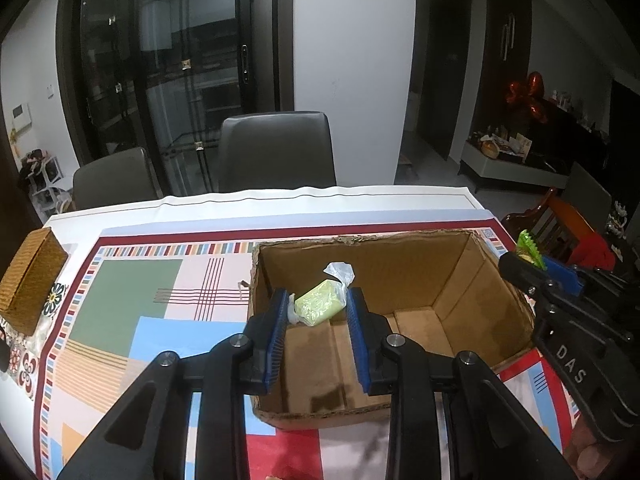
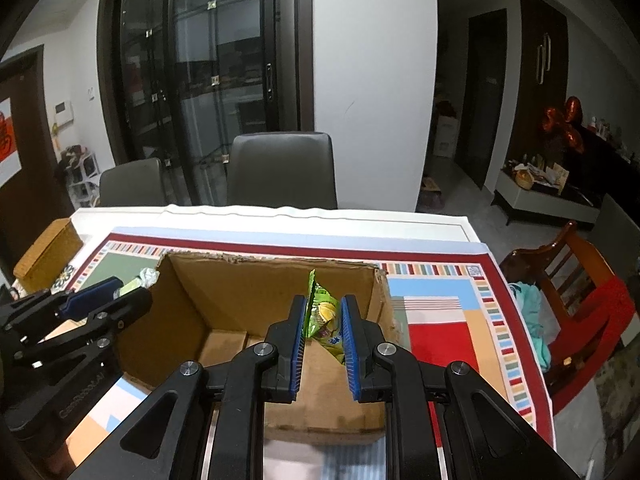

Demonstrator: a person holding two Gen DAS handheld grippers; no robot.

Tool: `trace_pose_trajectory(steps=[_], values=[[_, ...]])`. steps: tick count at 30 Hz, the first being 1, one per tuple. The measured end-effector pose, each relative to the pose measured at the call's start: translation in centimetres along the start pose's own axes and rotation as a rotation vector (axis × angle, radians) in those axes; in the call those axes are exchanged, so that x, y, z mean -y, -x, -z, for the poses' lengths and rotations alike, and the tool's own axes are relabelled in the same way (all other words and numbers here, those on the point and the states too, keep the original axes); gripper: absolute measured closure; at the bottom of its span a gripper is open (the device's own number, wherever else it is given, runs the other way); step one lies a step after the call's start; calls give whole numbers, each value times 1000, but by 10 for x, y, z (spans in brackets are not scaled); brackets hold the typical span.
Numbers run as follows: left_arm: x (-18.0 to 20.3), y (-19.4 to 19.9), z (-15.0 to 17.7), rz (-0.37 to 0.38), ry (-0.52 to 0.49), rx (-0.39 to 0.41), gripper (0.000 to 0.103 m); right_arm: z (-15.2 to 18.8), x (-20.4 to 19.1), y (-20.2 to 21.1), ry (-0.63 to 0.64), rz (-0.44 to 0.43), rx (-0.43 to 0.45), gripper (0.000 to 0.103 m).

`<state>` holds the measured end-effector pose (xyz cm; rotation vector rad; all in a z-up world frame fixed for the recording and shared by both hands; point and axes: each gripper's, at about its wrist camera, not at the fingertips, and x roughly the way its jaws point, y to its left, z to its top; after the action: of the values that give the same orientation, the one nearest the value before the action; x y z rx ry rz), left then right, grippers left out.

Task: Organize snacks
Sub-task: 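Lower the packet into the box and open the right tool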

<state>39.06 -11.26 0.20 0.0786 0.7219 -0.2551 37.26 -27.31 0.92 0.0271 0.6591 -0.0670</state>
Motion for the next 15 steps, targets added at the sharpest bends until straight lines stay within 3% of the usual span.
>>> trace_pose_trajectory(steps=[2, 4, 6, 9, 15], values=[[-1, 0, 0, -4, 2, 6, 63, 0, 0, -2, 5, 5, -4, 74], [-2, 2, 0, -22, 3, 17, 51, 1, 1, -1, 7, 25, 6, 46], [-2, 3, 0, -41, 4, 26, 43, 1, 2, 3, 6, 55, 25, 39], [-4, 5, 1, -58, 9, 27, 36, 1, 4, 6, -5, 76, 30, 32], [-6, 10, 3, -75, 16, 30, 31, -2, 8, 12, -19, 87, 35, 31]])
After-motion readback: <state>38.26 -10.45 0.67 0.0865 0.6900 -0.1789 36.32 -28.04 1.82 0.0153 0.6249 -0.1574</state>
